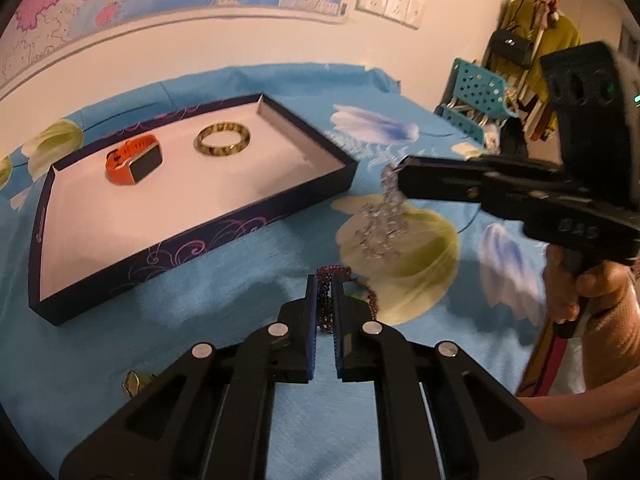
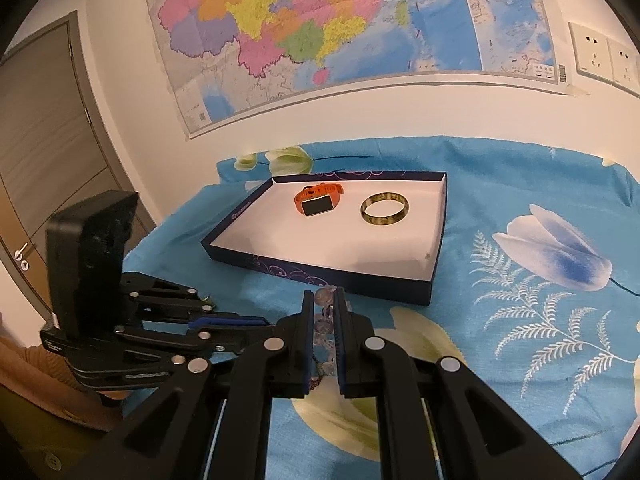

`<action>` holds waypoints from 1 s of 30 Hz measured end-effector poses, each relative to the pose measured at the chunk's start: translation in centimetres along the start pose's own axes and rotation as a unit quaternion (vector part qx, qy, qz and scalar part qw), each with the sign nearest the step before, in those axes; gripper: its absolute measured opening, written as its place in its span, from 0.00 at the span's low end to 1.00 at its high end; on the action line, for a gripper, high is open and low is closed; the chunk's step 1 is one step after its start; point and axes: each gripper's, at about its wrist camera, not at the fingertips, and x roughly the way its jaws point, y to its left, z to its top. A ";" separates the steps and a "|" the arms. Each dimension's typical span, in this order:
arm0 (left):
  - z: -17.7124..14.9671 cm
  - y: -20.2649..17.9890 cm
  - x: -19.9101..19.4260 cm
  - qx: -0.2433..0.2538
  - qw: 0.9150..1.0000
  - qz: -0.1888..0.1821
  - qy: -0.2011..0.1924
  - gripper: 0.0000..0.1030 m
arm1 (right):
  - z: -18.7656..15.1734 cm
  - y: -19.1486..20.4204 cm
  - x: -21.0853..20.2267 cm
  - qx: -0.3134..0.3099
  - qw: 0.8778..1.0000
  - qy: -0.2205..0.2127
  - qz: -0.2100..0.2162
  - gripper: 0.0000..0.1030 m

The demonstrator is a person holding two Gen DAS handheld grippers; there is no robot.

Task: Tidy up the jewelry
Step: 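Lift both bracelets and carry them over the box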

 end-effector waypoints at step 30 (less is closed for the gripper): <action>5.8 6.8 -6.5 -0.054 0.993 0.032 -0.096 0.07 | 5.8 0.3 2.0 -0.026 0.999 -0.036 -0.006 0.08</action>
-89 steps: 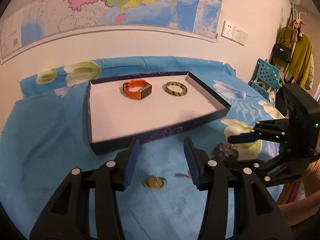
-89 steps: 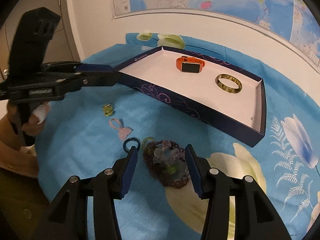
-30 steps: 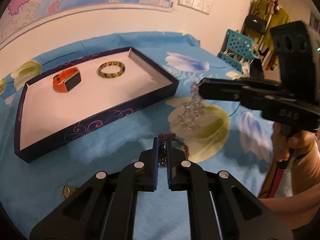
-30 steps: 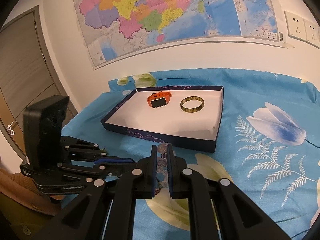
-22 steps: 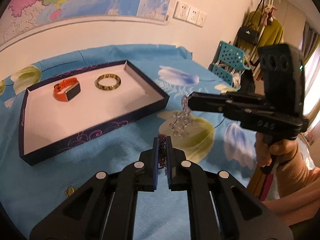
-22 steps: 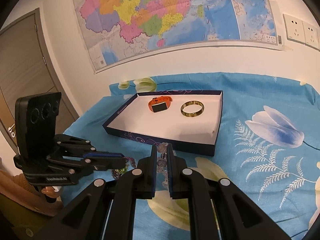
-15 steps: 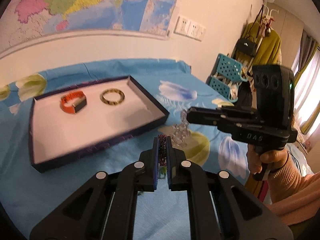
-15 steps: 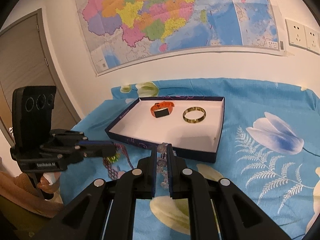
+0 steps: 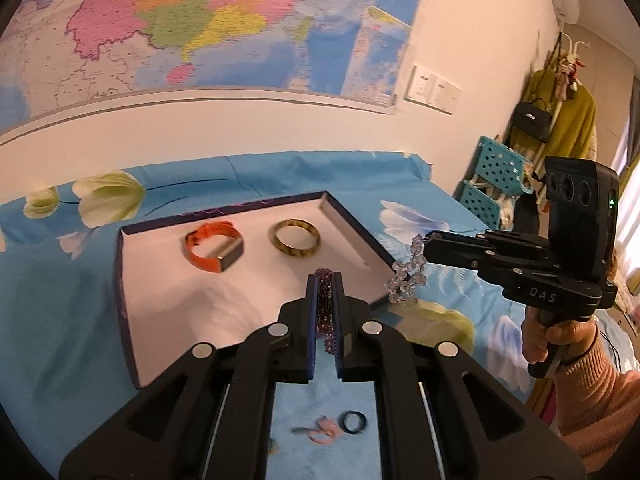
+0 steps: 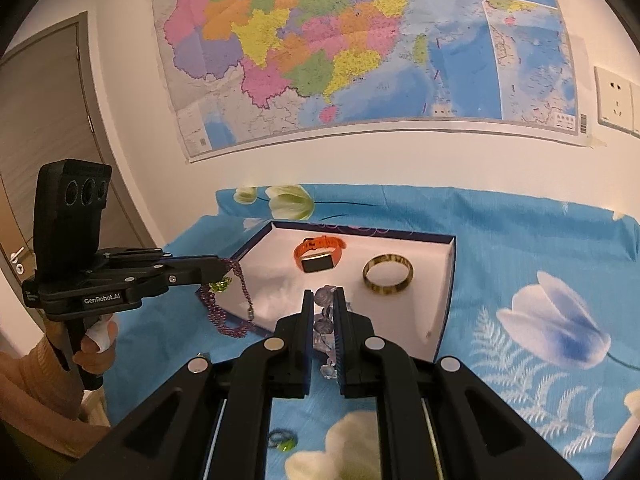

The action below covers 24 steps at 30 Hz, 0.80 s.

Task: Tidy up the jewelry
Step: 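Lift both bracelets and carry them over the box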

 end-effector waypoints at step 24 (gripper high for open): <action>2.2 6.1 6.6 -0.045 0.998 0.040 0.026 0.07 | 3.1 -2.6 9.5 0.025 0.999 0.041 0.012 0.08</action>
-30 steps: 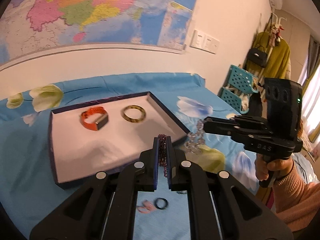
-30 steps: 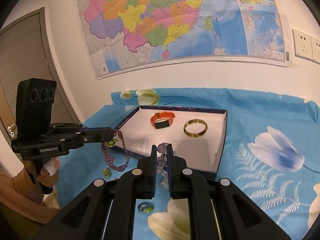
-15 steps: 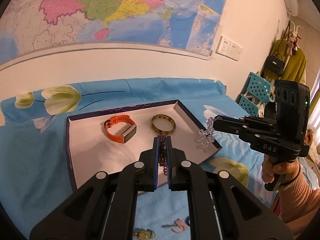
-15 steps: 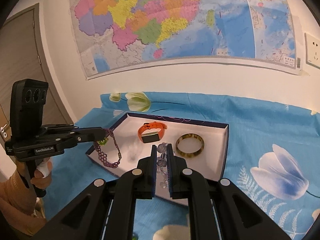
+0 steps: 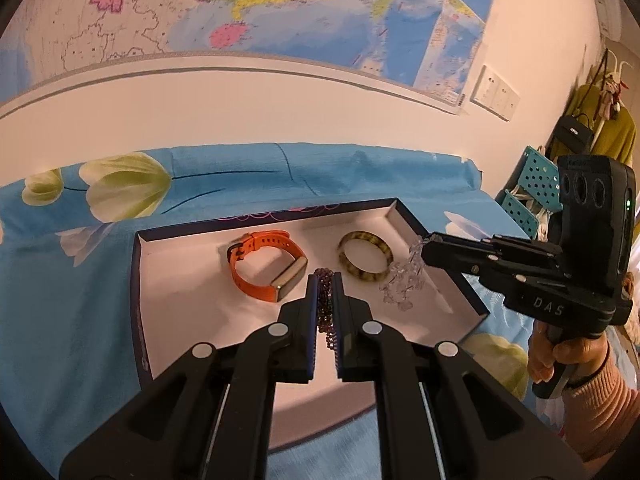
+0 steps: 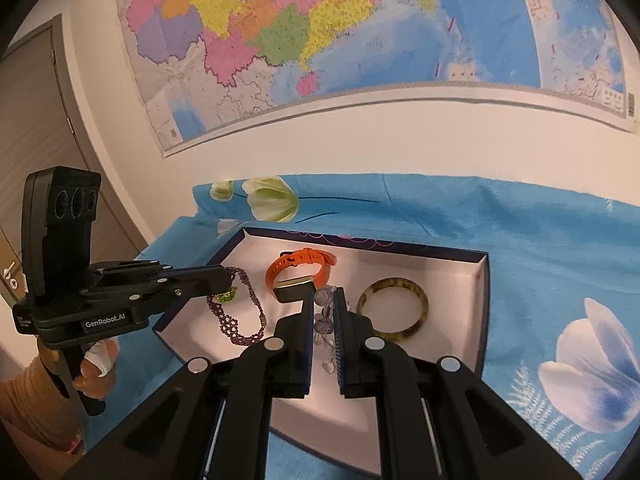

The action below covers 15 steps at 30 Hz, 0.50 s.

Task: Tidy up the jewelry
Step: 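Lift both bracelets and carry them over the box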

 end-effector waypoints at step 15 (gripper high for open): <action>-1.3 3.4 4.0 -0.039 0.997 0.041 0.050 0.07 | -1.0 -2.0 2.0 0.000 0.999 0.040 -0.033 0.08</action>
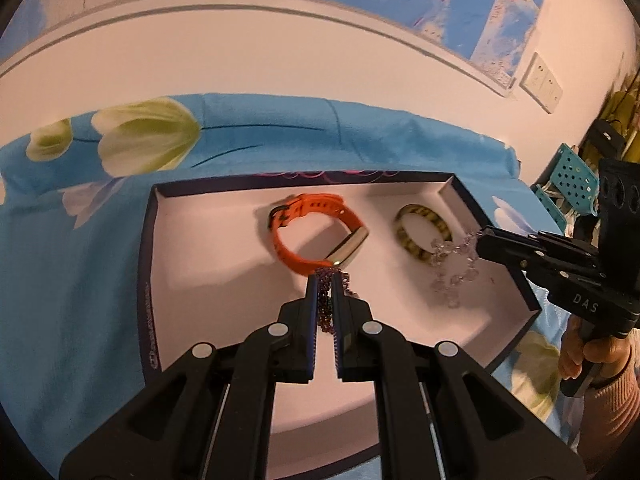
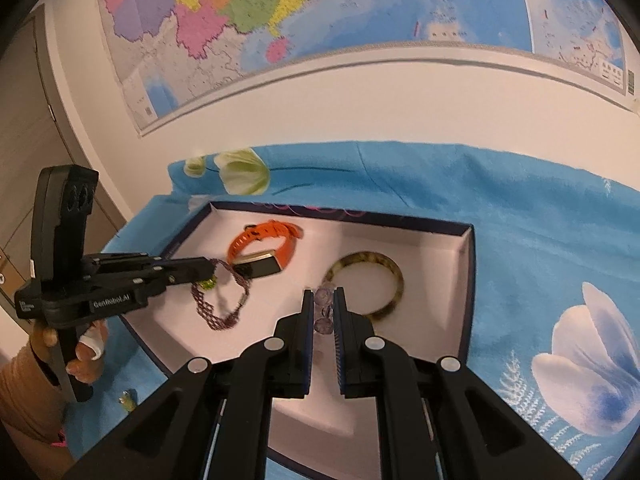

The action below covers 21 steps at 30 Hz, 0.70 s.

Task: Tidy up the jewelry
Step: 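Lift both bracelets and carry them over the box, then lower both bracelets into the box and open both tools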

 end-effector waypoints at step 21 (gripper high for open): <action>-0.9 1.0 -1.0 -0.015 0.998 0.058 0.000 0.17 | -1.5 -1.1 0.4 0.007 0.999 0.020 -0.041 0.17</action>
